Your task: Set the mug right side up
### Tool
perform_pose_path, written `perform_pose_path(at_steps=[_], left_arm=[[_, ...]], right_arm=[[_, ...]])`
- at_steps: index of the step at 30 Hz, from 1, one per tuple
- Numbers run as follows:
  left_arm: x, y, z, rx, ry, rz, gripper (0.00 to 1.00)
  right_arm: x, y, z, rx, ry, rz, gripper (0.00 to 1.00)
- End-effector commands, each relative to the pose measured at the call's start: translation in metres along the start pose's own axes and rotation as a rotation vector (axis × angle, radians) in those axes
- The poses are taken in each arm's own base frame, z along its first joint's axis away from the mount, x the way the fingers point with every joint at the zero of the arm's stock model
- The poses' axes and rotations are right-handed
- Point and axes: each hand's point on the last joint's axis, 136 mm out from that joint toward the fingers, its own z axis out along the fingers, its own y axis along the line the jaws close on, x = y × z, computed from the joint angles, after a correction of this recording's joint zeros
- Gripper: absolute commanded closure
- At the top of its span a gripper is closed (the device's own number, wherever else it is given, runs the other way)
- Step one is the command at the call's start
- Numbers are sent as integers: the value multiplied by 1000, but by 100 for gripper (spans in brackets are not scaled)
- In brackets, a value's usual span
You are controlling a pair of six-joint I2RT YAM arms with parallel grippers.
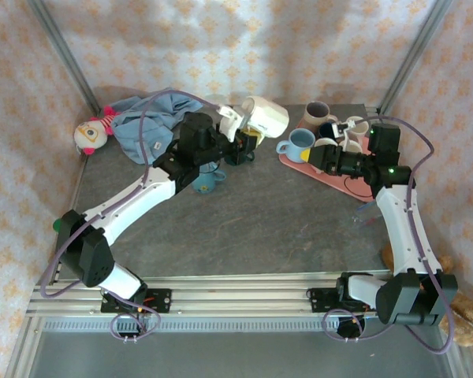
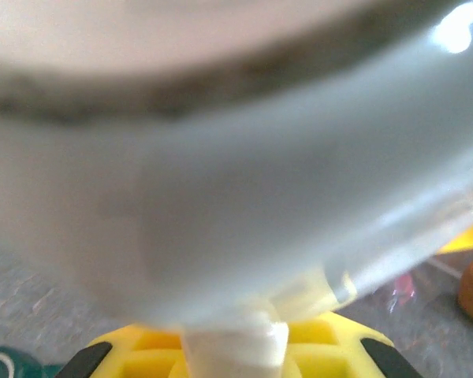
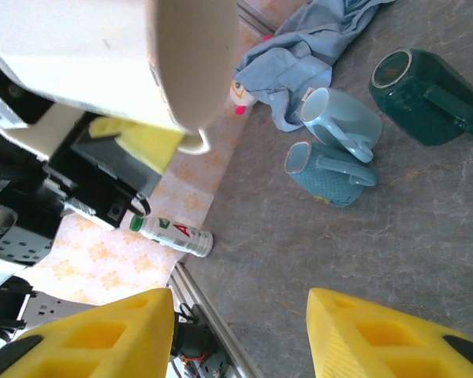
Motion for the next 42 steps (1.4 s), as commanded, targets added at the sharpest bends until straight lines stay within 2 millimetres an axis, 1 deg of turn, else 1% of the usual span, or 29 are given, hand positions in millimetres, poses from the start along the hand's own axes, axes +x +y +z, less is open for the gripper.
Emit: perform_pose_path(at_steps=[1, 4, 5, 6, 11, 15, 21, 26, 29, 35, 42], left_arm=[[11, -6, -11, -50, 52, 149, 100], [45, -8, -7, -67, 156, 192, 100], [58, -8, -5, -74, 192, 204, 100], [70, -8, -2, -81, 223, 209, 100], [115, 2, 9, -135, 285, 180, 100], [142, 9, 18, -171, 294, 157, 100], [183, 13, 29, -225, 350, 197, 100], [206, 16, 34, -241, 382, 194, 100], [216, 16, 35, -241, 391, 189, 100], [228, 19, 39, -253, 410, 178, 100], [243, 21, 43, -255, 436, 162, 100]], right_arm=[[-3, -3, -1, 44, -7, -33, 52], [2, -19, -3, 133, -5, -9, 52], [3, -33, -2, 178, 6, 27, 52], [4, -41, -3, 219, 4, 42, 52], [5, -74, -13, 361, -38, 140, 53], [4, -88, -19, 413, -70, 194, 53], [2, -94, -25, 450, -98, 222, 53], [0, -95, -27, 457, -111, 233, 53], [-1, -94, -29, 460, -119, 232, 53], [-3, -93, -30, 460, -129, 234, 53], [-1, -94, -30, 460, -125, 240, 53]])
